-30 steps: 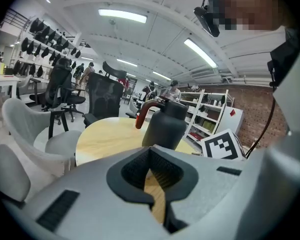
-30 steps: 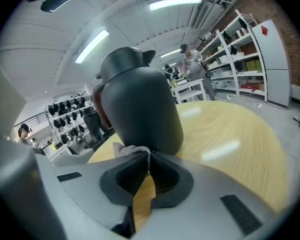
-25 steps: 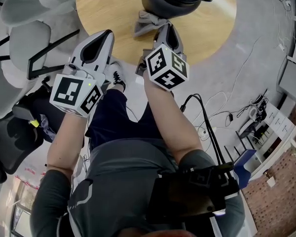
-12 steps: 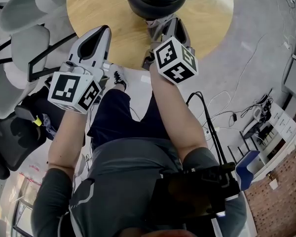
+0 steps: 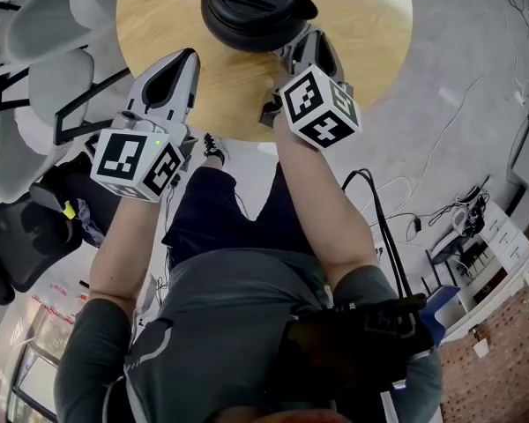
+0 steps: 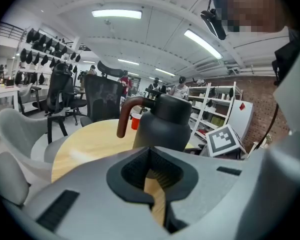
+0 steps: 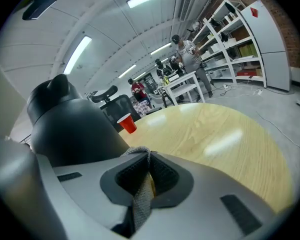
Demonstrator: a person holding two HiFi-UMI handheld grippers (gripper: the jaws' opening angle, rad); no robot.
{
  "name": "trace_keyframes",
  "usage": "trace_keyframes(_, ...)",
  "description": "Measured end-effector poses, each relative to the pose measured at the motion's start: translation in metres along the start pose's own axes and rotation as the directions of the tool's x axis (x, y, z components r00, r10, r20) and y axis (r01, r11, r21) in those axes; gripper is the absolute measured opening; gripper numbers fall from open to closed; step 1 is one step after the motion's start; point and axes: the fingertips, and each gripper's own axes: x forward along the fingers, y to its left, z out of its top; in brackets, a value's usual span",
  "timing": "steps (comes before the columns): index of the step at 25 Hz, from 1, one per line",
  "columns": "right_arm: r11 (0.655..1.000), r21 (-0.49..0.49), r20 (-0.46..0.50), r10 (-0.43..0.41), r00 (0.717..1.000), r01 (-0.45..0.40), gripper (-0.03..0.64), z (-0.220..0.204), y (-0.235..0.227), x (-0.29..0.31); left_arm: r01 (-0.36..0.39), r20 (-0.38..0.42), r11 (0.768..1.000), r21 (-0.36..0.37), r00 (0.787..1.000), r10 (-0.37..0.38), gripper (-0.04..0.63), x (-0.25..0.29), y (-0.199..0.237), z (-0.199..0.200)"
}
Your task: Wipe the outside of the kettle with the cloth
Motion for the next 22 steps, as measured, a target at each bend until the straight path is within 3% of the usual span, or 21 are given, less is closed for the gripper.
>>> trace_keyframes(8, 0.992, -0.011, -0.090, 0.126, 0.988, -0.127, 0.035, 0.015, 0.001, 0.029, -0.054, -0.014, 0.997, 0.047, 0.998, 0.055, 0.008, 0.007, -0.014, 0.010)
trace_keyframes(11, 0.984, -0.036, -0.136, 0.166, 0.977, -0.172, 0.035, 0.018, 0.003, 0.038, -0.112, -0.019, 0.994, 0.019, 0.993, 0.112, 0.008, 0.007, -0.012, 0.008)
trace_keyframes(17, 0.941, -0.099, -0.281, 0.285, 0.917, -0.323, 0.035, 0.022, 0.012, 0.058, -0.221, 0.021, 0.973, -0.064, 0.975, 0.223, 0.008, 0.005, -0.015, 0.019)
trace_keyframes(22, 0.914, -0.144, -0.342, 0.314, 0.886, -0.379, 0.035, 0.022, 0.017, 0.065, -0.230, 0.021, 0.968, -0.104, 0.972, 0.233, 0.008, 0.005, -0.021, 0.015)
